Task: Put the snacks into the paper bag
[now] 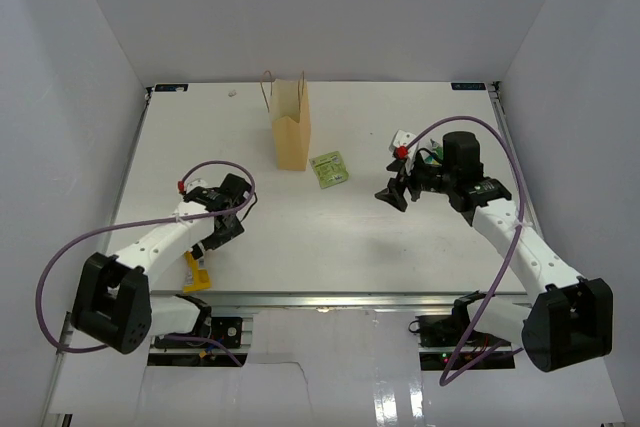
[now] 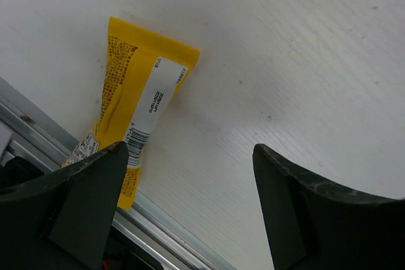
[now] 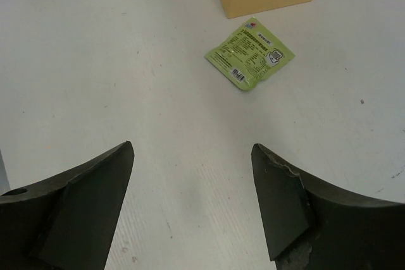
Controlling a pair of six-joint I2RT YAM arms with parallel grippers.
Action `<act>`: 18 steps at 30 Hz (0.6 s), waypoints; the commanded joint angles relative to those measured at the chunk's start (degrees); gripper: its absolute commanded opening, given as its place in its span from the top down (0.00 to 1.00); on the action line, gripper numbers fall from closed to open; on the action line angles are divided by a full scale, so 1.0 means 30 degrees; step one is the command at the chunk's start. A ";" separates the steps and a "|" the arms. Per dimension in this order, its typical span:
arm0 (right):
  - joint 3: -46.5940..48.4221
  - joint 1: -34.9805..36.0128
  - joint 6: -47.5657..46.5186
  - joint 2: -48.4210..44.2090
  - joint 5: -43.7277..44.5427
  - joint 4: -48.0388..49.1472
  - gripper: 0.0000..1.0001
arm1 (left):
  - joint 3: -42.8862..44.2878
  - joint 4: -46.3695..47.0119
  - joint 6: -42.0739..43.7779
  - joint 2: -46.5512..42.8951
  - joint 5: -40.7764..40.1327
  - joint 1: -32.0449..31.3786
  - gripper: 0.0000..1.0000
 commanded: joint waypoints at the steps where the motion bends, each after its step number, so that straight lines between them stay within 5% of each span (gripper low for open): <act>1: -0.0340 -0.0296 0.0702 -0.0946 -0.0850 0.0555 0.19 | -0.0027 -0.0754 -0.0321 0.2004 0.0130 0.0348 0.10; 7: -0.0896 -0.0502 0.0761 -0.1211 -0.1083 0.0643 0.19 | -0.0288 -0.2634 -0.3957 0.3037 -0.0399 0.1577 0.13; 16: -0.1483 -0.0794 0.0907 -0.1680 -0.1201 0.0730 0.19 | -0.1666 0.0469 -0.1879 0.2330 0.1504 0.4303 0.16; 18: -0.1484 -0.0940 0.0936 -0.1796 -0.1201 0.0730 0.20 | -0.1842 0.0618 -0.1820 0.2506 0.1856 0.4304 0.25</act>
